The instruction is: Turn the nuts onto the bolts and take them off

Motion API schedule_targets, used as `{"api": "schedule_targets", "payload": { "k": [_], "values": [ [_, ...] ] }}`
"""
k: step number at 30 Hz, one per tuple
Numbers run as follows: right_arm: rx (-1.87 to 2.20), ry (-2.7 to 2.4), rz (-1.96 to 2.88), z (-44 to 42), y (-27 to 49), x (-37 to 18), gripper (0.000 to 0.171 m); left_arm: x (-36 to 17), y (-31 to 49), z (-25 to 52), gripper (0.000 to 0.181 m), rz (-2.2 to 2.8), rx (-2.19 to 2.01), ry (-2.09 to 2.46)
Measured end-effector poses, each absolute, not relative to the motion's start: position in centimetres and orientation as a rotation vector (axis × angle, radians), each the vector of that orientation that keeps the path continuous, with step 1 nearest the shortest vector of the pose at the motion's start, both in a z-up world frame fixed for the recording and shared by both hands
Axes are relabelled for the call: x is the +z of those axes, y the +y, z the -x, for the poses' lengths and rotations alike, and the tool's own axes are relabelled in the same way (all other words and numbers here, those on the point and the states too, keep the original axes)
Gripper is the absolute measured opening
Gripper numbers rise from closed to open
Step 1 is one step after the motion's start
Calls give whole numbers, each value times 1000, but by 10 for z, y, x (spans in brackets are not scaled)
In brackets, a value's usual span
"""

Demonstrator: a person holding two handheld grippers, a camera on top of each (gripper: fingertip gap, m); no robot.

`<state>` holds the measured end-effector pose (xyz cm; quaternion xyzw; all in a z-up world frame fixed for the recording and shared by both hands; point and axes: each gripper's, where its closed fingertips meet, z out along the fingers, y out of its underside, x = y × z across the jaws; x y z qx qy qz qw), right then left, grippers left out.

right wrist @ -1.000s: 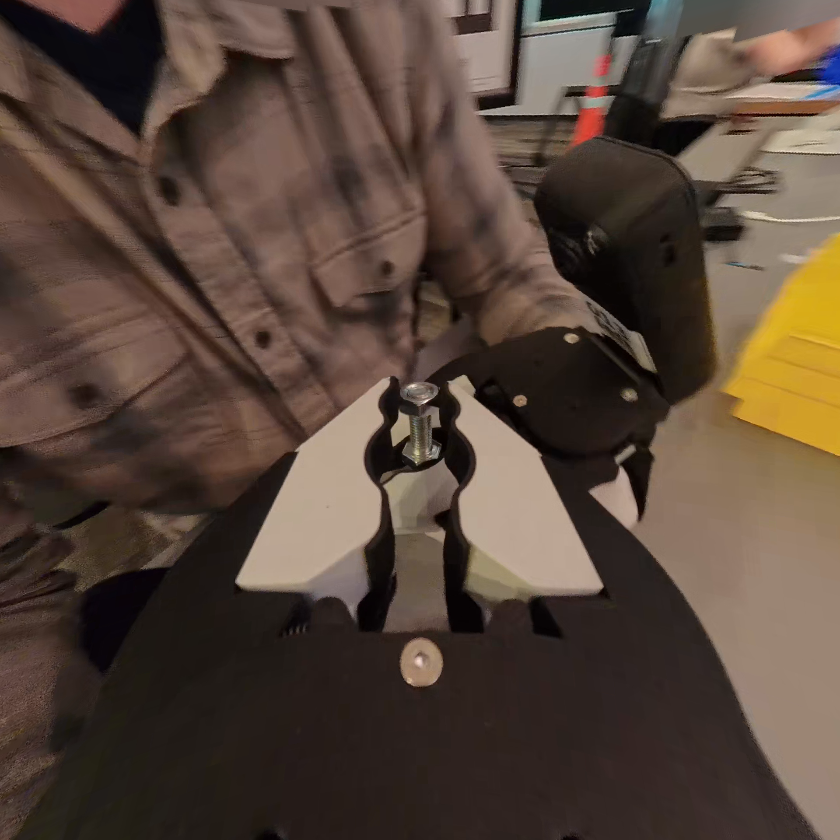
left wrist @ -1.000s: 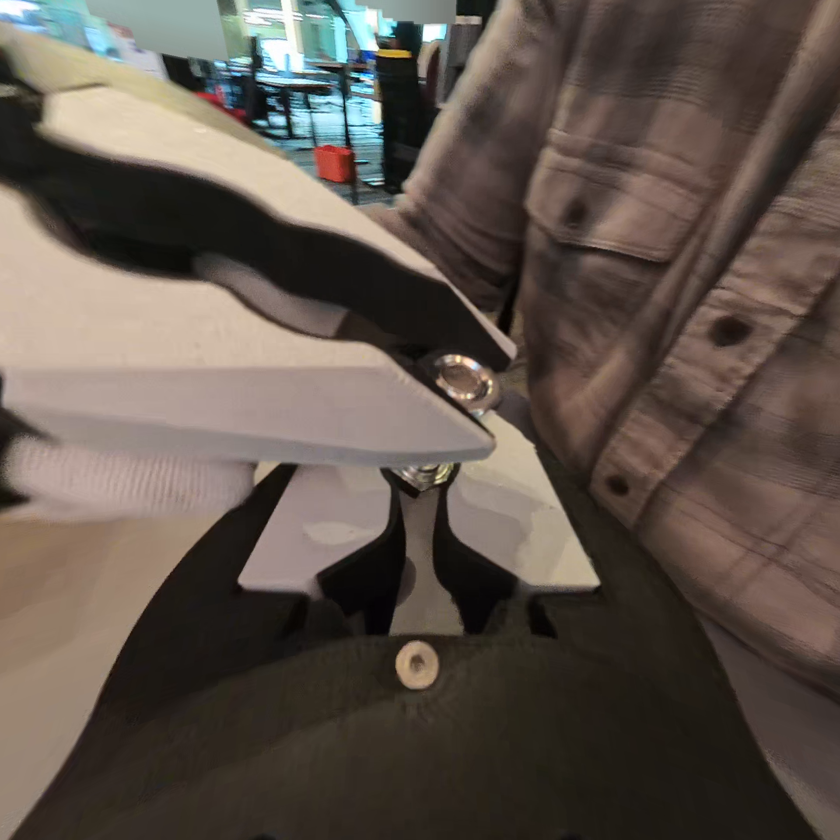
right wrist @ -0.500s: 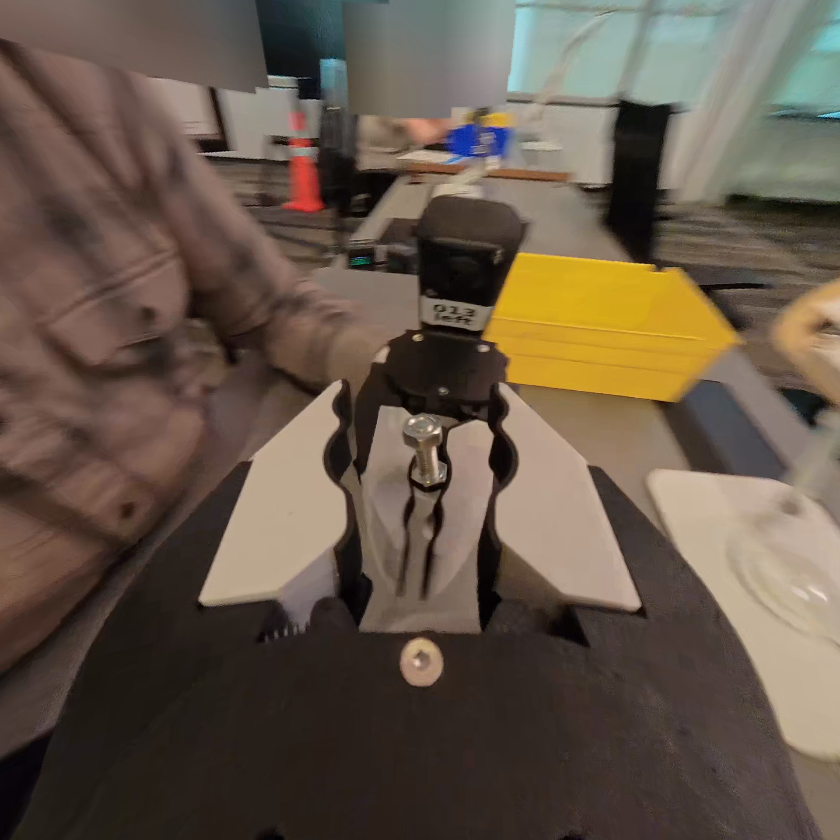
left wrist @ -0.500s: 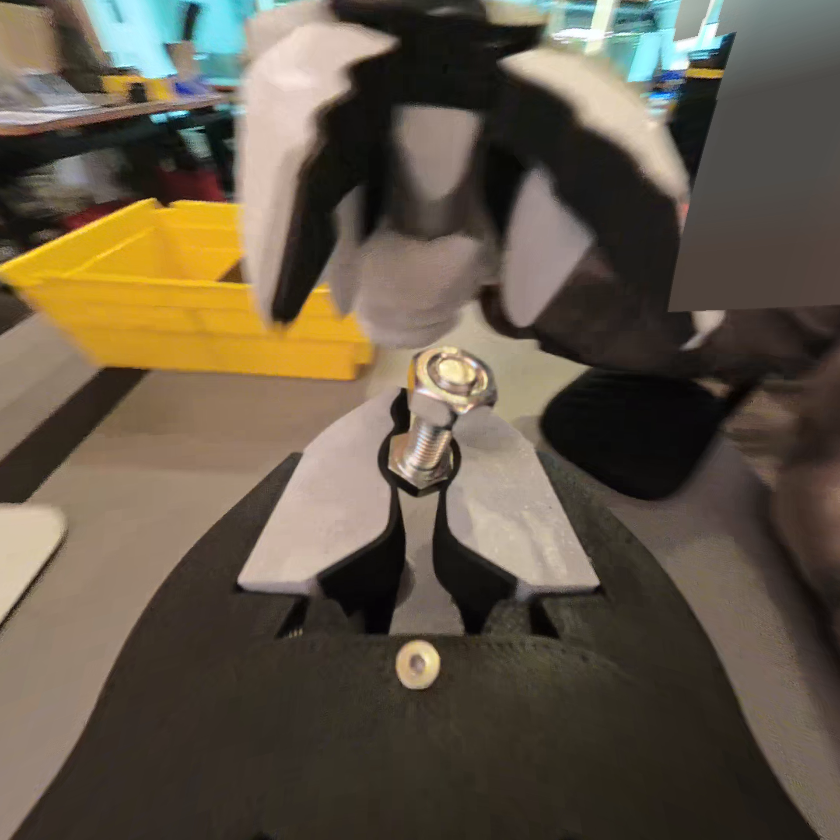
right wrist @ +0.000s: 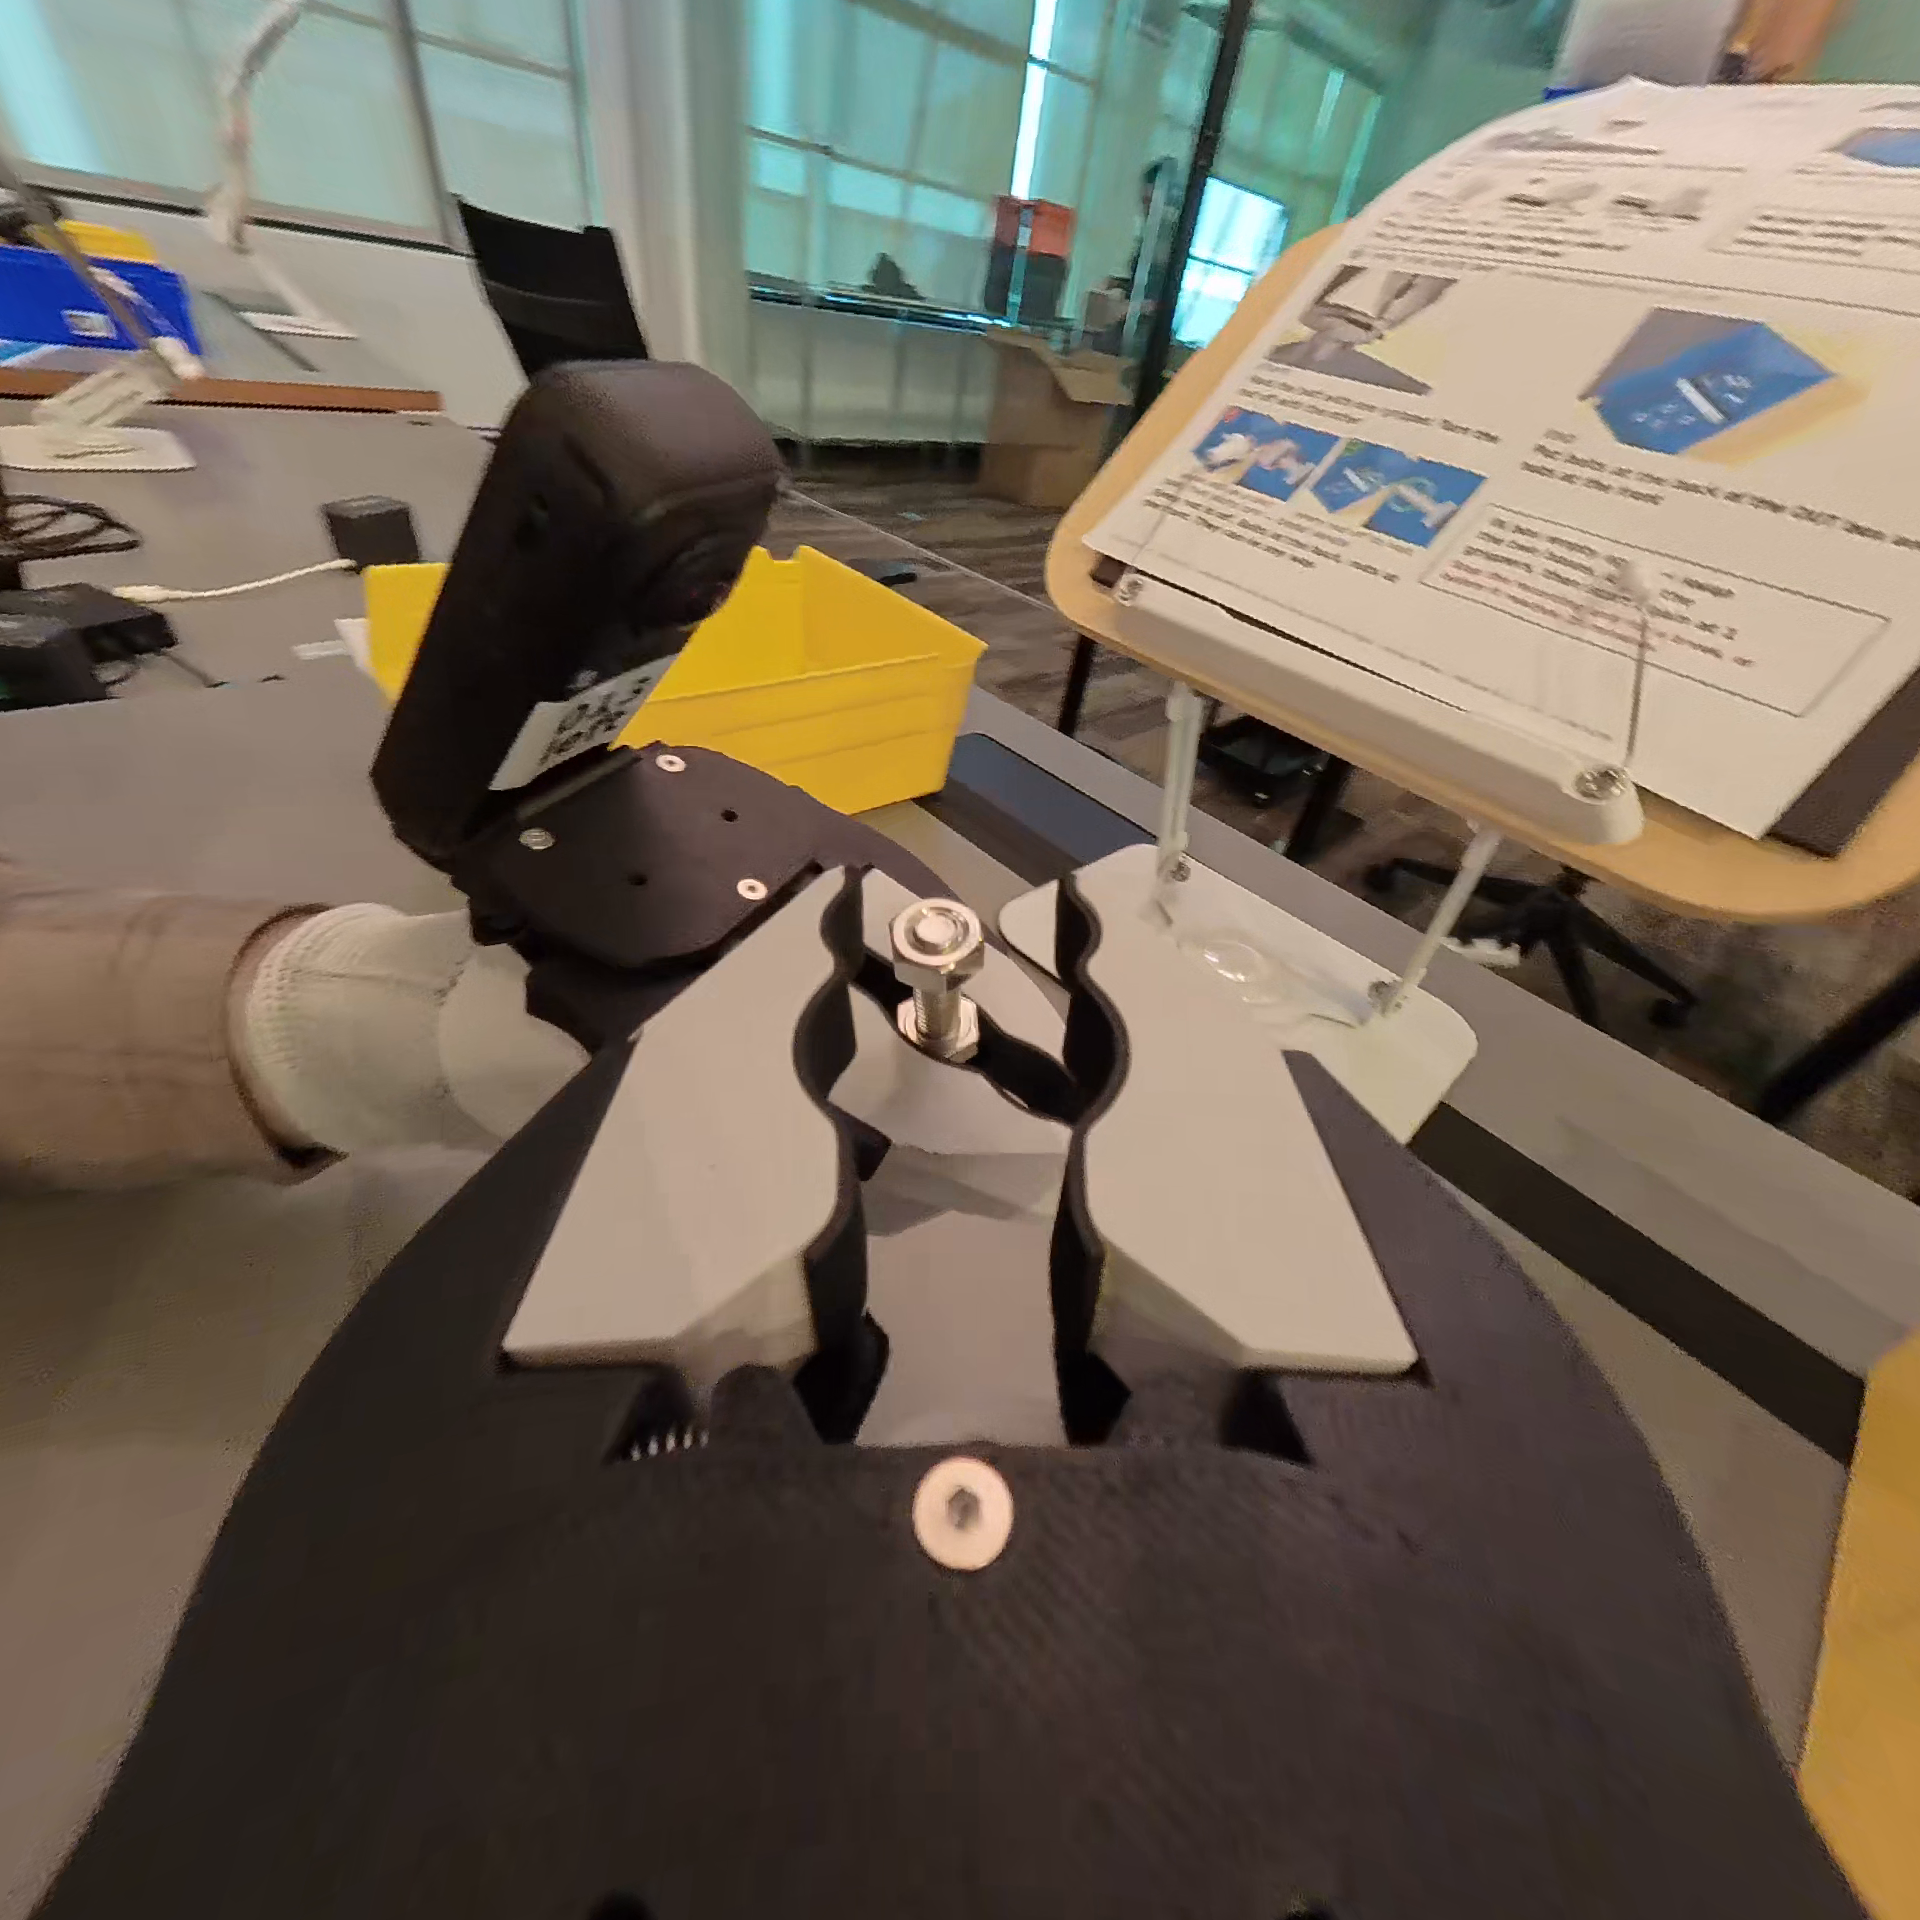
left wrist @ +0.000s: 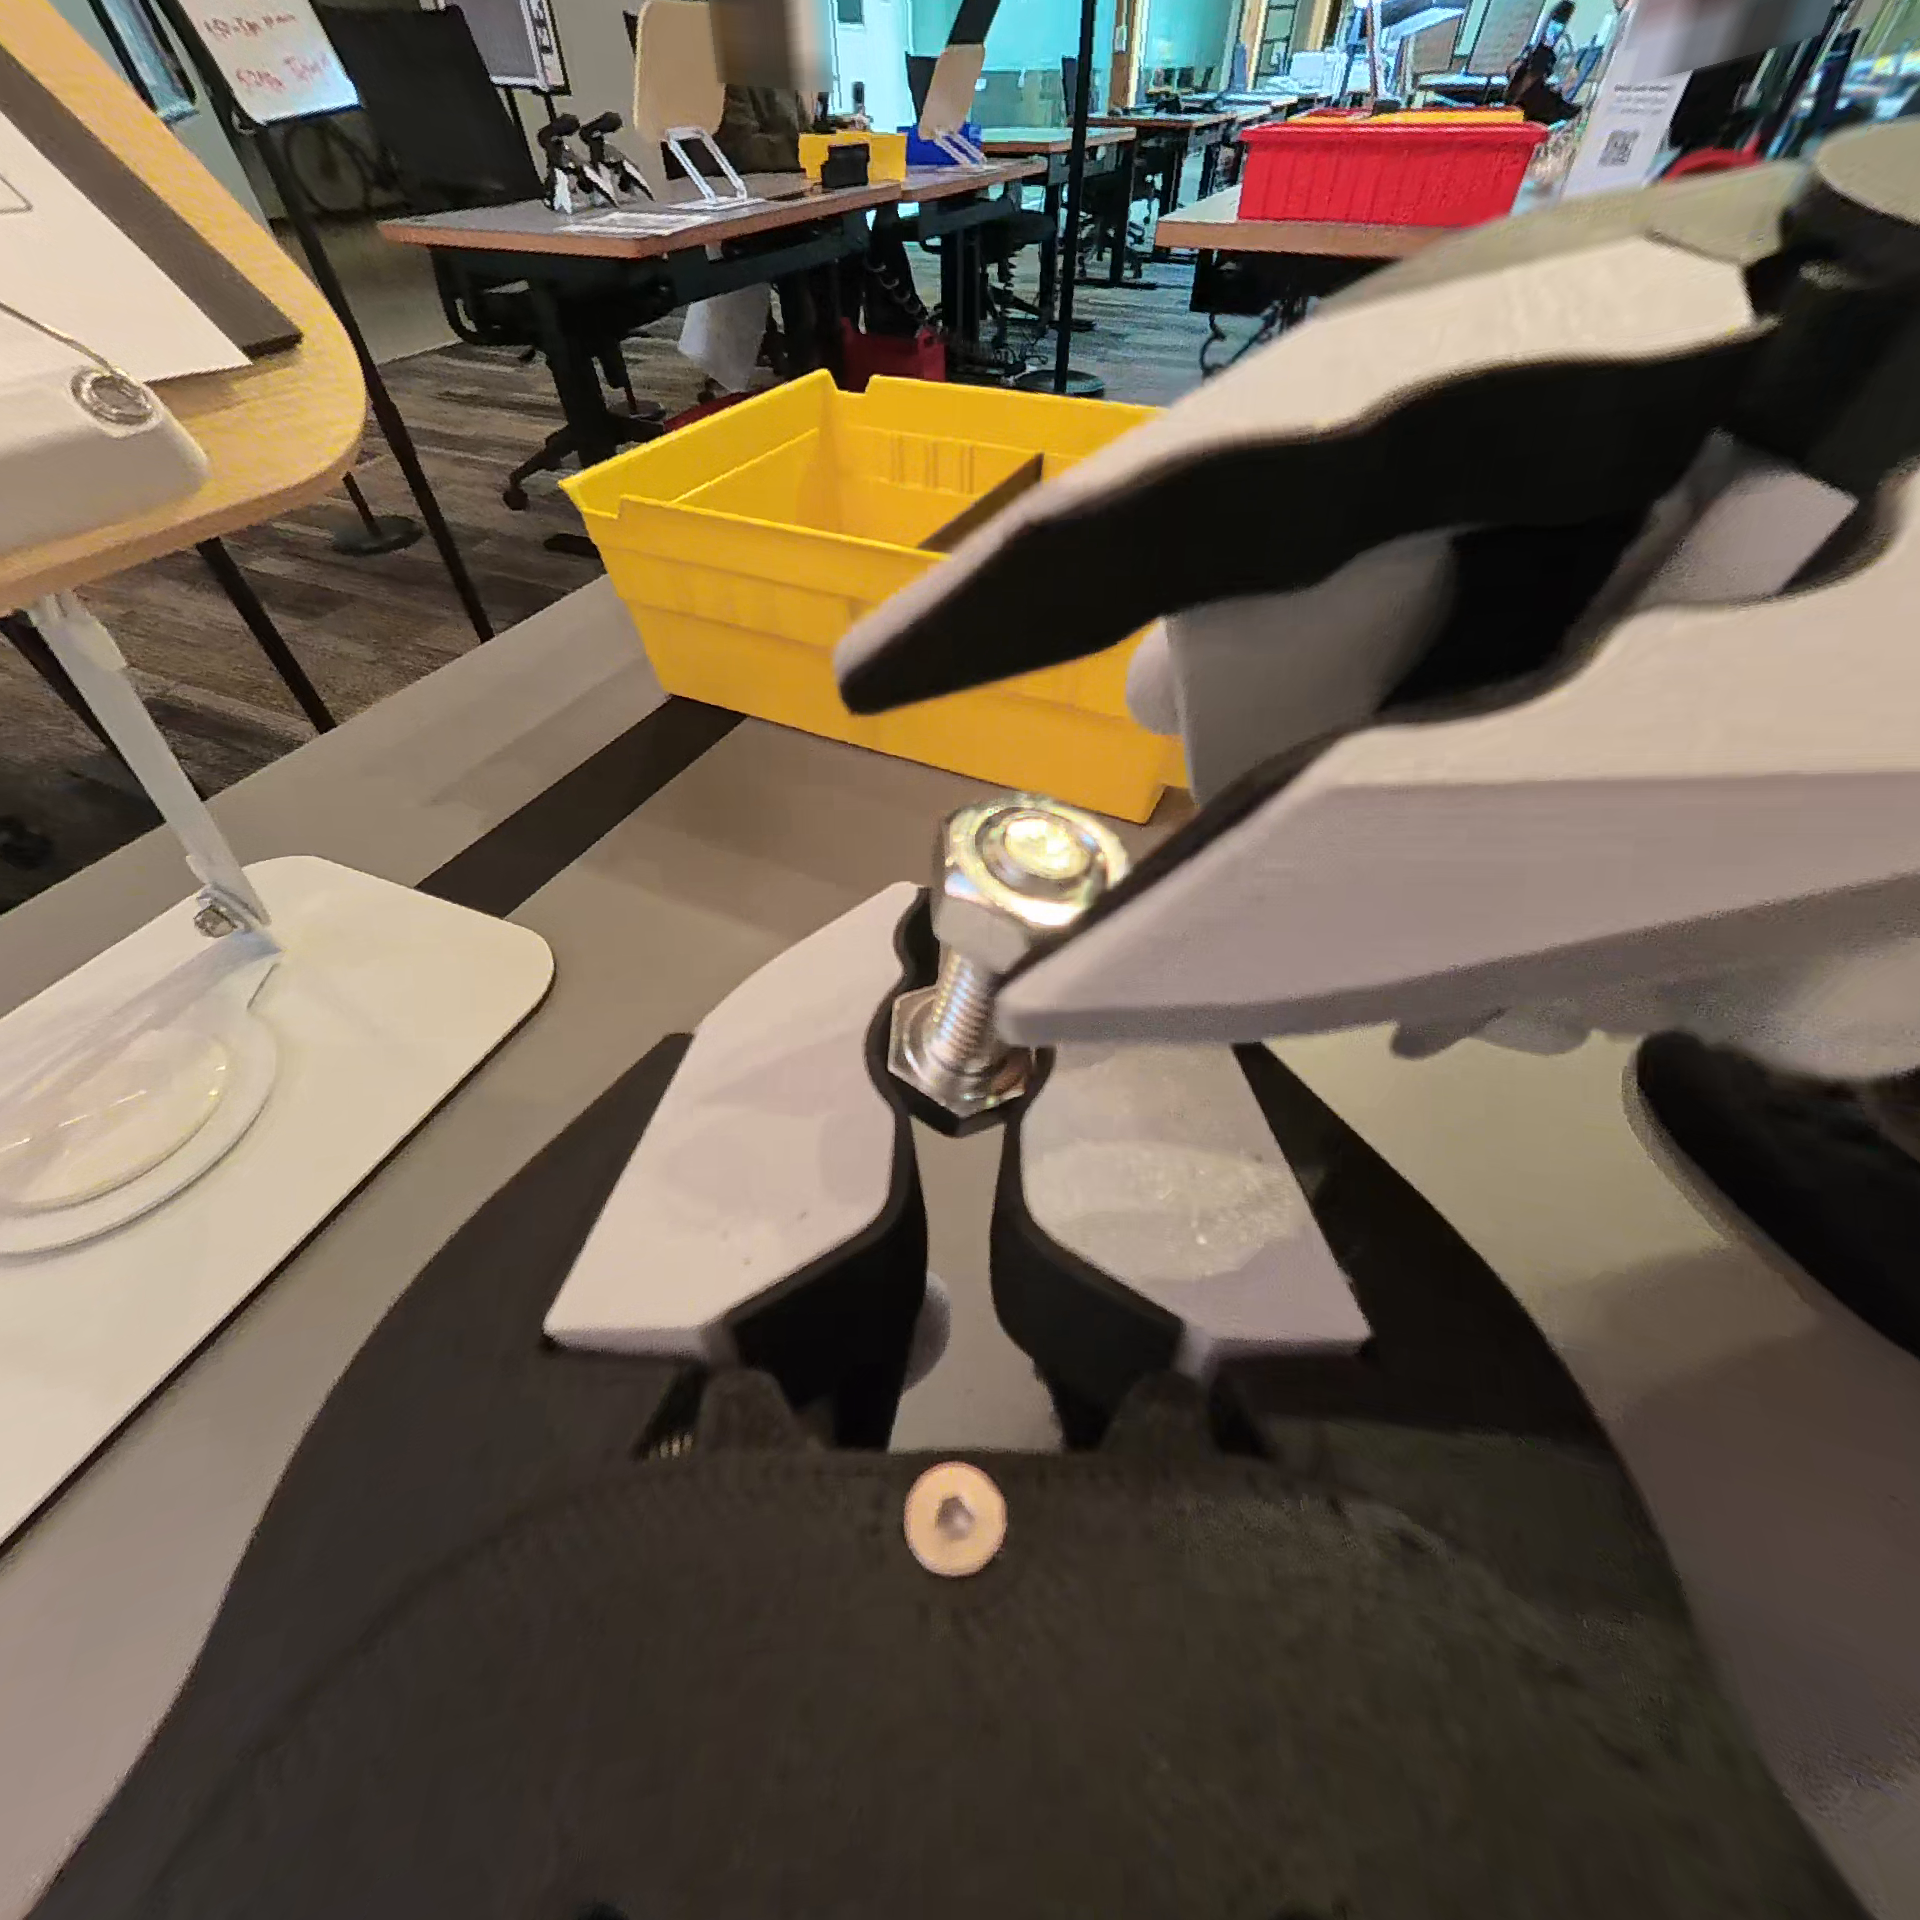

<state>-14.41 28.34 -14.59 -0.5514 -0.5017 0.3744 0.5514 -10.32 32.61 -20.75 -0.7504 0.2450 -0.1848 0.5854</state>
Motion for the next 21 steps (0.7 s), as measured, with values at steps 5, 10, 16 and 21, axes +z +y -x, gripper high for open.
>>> {"api": "schedule_targets", "payload": {
  "k": [5,10,16,21],
  "values": [
    [828,-1166,1296,146,282,-150,16,-206,327,104,9,1743,-425,555],
    [823,-1179,1281,146,282,-149,15,-206,326,103,8,1740,-434,559],
    [931,-1249,1254,142,276,-147,15,-203,320,96,9,1724,-462,625],
    [1219,-1421,1164,129,263,-141,15,-198,302,78,9,1704,-596,759]
  ]
}}
